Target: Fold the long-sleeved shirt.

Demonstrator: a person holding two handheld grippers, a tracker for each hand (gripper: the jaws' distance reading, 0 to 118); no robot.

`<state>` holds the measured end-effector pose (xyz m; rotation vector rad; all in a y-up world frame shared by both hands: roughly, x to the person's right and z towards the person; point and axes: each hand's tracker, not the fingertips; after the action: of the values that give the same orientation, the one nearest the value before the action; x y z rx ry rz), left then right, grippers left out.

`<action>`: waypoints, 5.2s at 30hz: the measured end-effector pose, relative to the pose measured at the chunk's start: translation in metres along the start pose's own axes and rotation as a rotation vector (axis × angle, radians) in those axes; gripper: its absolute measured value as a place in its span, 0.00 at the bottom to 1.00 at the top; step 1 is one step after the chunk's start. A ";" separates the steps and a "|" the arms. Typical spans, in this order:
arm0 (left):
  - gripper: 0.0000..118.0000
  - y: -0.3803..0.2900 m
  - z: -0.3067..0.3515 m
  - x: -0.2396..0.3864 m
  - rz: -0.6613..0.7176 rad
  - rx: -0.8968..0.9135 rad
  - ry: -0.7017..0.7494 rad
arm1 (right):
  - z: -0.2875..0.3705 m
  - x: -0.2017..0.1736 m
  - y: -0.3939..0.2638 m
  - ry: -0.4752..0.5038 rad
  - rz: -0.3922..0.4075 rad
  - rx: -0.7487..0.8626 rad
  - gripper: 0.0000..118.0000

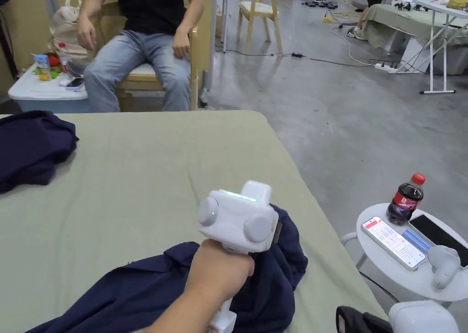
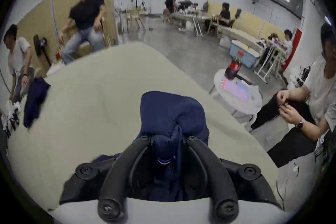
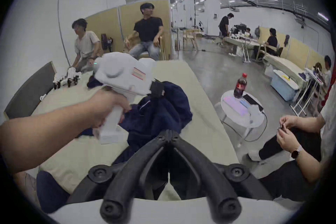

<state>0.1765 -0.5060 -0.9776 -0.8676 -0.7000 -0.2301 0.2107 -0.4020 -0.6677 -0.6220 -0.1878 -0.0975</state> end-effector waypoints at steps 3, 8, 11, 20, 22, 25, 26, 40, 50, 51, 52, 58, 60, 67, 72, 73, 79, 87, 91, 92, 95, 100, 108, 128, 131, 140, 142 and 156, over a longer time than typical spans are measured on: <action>0.22 -0.005 -0.038 0.009 -0.022 -0.061 -0.014 | -0.018 0.009 -0.012 -0.005 -0.010 -0.040 0.00; 0.74 -0.016 0.014 -0.008 -0.014 0.027 -0.066 | -0.026 0.010 -0.016 0.028 -0.008 -0.074 0.00; 0.76 -0.038 0.094 -0.036 0.009 0.132 -0.064 | -0.017 0.006 -0.015 0.109 -0.023 -0.057 0.00; 0.89 -0.224 0.342 -0.108 0.295 0.361 0.096 | 0.037 -0.032 -0.035 0.169 0.042 0.003 0.00; 0.85 -0.268 0.363 -0.108 0.342 0.351 0.126 | 0.044 -0.043 -0.047 0.176 0.054 0.000 0.00; 0.06 -0.330 0.375 -0.103 0.415 0.330 0.186 | 0.051 -0.059 -0.069 0.190 0.071 -0.015 0.00; 0.00 -0.345 0.370 -0.101 0.448 0.285 0.175 | 0.051 -0.065 -0.078 0.201 0.071 -0.023 0.00; 0.00 -0.374 0.319 -0.082 0.418 0.124 0.144 | 0.052 -0.094 -0.111 0.231 0.067 -0.104 0.00; 0.00 -0.339 0.282 -0.086 0.386 0.092 0.098 | -0.048 -0.037 -0.041 0.161 0.089 -0.069 0.39; 0.00 -0.336 0.278 -0.087 0.382 0.090 0.096 | -0.067 -0.026 -0.028 0.152 0.090 -0.061 0.55; 0.00 -0.333 0.273 -0.087 0.376 0.086 0.095 | -0.089 -0.016 -0.013 0.151 0.089 -0.063 0.55; 0.00 -0.314 0.237 -0.098 0.359 0.060 0.082 | -0.214 0.041 0.055 0.165 0.110 -0.088 0.76; 0.00 -0.309 0.227 -0.098 0.352 0.057 0.080 | -0.255 0.055 0.061 0.171 0.134 -0.135 0.77; 0.00 -0.281 0.182 -0.089 0.317 0.030 0.024 | -0.347 0.051 0.058 0.134 0.094 -0.322 0.13; 0.65 -0.255 0.146 -0.076 0.283 0.003 -0.073 | -0.365 0.044 0.063 0.111 0.136 -0.352 0.13; 0.76 -0.255 0.142 -0.070 0.266 -0.012 -0.071 | -0.364 0.044 0.065 0.114 0.139 -0.352 0.13; 0.76 -0.267 0.114 -0.045 0.203 -0.101 -0.147 | -0.353 0.044 0.060 0.127 0.161 -0.352 0.13; 0.01 -0.261 0.107 -0.043 0.223 -0.021 -0.076 | -0.321 0.046 0.063 0.128 0.121 -0.333 0.13; 0.01 -0.259 0.117 -0.045 0.228 -0.032 -0.078 | -0.291 0.051 0.077 0.134 0.092 -0.297 0.13; 0.01 -0.257 0.128 -0.045 0.228 0.002 -0.072 | -0.281 0.053 0.082 0.146 0.070 -0.279 0.13; 0.01 -0.244 0.173 -0.053 0.291 0.107 -0.086 | -0.233 0.056 0.104 0.152 0.016 -0.212 0.13; 0.01 -0.218 0.259 -0.088 0.354 0.293 -0.010 | -0.148 0.058 0.148 0.203 -0.067 -0.073 0.13; 0.01 -0.150 0.409 -0.147 0.281 0.566 0.214 | -0.008 0.015 0.228 0.242 -0.010 0.189 0.13; 0.01 0.006 0.757 -0.184 0.195 0.940 0.599 | 0.280 -0.057 0.426 0.101 -0.020 0.762 0.13; 0.01 0.014 0.772 -0.181 0.197 0.953 0.605 | 0.300 -0.062 0.439 0.066 0.008 0.793 0.13; 0.01 0.041 0.766 -0.191 0.219 0.939 0.590 | 0.295 -0.064 0.456 0.004 0.033 0.767 0.13; 0.01 0.059 0.764 -0.197 0.240 0.943 0.588 | 0.290 -0.065 0.470 -0.008 0.028 0.768 0.13; 0.01 0.202 0.721 -0.236 0.205 1.008 0.623 | 0.198 -0.100 0.583 -0.132 0.125 0.834 0.13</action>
<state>-0.2482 0.1532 -0.9363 0.1216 -0.0769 0.0567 0.1695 0.1894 -0.8629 0.1939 -0.2927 0.1423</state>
